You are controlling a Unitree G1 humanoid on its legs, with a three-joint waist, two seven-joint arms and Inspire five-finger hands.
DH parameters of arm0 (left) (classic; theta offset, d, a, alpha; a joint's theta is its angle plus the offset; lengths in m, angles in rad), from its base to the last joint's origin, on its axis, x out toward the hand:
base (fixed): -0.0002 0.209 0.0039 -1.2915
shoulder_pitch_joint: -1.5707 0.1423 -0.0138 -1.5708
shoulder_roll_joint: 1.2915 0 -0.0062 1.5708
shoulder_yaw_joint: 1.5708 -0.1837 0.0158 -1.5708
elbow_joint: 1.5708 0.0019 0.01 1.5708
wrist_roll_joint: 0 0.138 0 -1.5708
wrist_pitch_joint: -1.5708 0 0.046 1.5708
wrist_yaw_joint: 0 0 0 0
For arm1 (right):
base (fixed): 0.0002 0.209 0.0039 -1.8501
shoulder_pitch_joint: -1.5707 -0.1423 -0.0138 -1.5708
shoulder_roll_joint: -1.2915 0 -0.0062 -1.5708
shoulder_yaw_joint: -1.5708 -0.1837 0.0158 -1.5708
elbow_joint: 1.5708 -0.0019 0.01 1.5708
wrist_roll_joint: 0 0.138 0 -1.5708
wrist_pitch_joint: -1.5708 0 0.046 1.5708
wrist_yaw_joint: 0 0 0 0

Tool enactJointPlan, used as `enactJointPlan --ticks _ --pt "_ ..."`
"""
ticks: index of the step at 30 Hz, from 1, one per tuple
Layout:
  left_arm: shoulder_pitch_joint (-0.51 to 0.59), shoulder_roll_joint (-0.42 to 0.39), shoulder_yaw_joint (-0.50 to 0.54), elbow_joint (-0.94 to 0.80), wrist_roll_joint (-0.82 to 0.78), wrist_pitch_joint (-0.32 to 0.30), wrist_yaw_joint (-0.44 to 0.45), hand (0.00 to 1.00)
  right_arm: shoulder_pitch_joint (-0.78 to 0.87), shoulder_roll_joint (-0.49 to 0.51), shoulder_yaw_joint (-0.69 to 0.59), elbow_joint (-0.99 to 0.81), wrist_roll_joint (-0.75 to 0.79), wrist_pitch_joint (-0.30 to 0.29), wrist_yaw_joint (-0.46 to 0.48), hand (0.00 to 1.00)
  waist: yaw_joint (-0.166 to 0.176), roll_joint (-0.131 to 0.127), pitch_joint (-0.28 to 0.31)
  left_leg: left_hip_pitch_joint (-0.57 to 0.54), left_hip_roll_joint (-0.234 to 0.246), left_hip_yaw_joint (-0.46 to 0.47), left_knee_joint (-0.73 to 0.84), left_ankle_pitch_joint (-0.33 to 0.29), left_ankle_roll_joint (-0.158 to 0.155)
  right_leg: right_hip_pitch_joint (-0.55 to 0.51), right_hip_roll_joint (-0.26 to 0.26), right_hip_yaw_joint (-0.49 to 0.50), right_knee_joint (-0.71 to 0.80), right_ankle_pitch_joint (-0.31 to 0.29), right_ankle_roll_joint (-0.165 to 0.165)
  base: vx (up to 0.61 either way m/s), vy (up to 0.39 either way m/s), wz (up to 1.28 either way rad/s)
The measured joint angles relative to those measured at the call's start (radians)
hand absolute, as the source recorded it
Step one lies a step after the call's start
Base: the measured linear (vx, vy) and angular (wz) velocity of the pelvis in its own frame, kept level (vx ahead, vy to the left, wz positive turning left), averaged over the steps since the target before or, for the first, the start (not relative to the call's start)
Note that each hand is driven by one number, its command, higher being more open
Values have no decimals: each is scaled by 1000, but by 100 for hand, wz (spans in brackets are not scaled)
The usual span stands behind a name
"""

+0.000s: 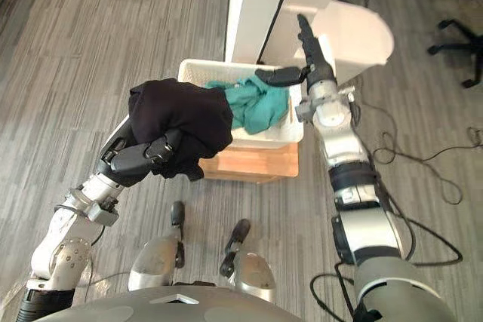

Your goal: Tidy up the quilt and then pick up the clothes from the bed and put them into the laundry hamper

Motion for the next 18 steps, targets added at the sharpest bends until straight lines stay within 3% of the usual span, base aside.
enactJointPlan --ticks 4,7,13,18 --pt "-5 18 35 -15 137 -141 67 0 187 33 -82 -217 -21 82 -12 100 -37 -3 -63 31 -13 19 0 -12 3 23 -9 11 0 -5 10 56 18 -9" --pt "-7 42 49 -15 245 -195 179 0 379 48 -166 -360 -57 86 -21 100 -62 2 -115 66 -18 69 -1 -43 -1 35 -18 50 0 -6 17 60 47 -35" --pt "-63 65 63 64 417 -229 374 0 692 129 -315 -534 -55 86 -24 100 -153 10 -218 135 3 248 -1 -83 -2 51 -18 130 0 -17 33 41 12 -48" --pt "-242 144 62 299 579 -292 477 0 885 152 -406 -551 45 82 79 100 -215 26 -272 188 25 356 -1 -105 -24 51 -2 210 0 -18 32 29 -16 -50"
